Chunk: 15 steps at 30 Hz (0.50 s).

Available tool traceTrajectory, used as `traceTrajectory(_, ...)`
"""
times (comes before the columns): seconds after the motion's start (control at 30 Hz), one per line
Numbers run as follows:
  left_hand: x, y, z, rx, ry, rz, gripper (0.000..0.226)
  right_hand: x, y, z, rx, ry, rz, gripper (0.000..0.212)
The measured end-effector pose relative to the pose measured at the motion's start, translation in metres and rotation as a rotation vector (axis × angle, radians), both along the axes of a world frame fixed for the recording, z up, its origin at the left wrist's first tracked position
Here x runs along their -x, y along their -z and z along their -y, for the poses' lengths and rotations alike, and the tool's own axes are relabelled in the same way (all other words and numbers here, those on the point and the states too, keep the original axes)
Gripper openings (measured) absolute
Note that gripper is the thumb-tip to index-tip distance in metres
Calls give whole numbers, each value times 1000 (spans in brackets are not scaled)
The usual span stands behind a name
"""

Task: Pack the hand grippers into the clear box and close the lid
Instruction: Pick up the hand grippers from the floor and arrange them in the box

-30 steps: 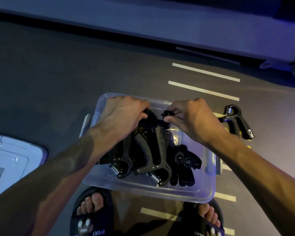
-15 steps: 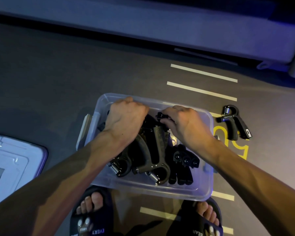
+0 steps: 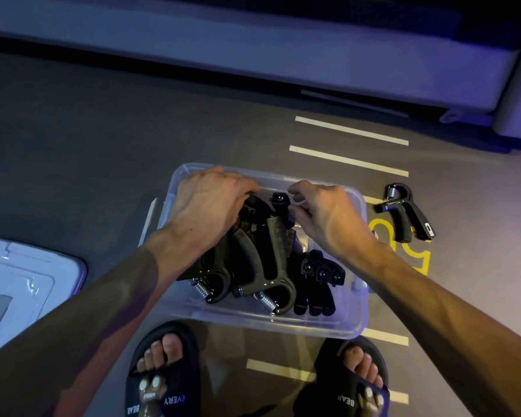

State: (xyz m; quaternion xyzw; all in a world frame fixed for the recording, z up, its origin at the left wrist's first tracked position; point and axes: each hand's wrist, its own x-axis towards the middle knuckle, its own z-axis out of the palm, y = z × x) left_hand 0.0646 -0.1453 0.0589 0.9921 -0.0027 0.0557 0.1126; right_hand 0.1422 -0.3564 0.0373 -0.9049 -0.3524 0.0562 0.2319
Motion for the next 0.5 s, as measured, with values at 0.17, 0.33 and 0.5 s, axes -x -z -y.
traceTrajectory(0.17, -5, 5, 1, 156, 75, 135, 17, -26, -34, 19, -177, 188, -1, 14)
traceTrajectory(0.33, -21, 11, 8, 120, 124, 198, 19, -86, -13, 66, -159, 595, -92, 19)
traceTrajectory(0.5, -30, 17, 12, 146, 132, 179, 15, -94, 57, 130, 644, 706, -276, 59)
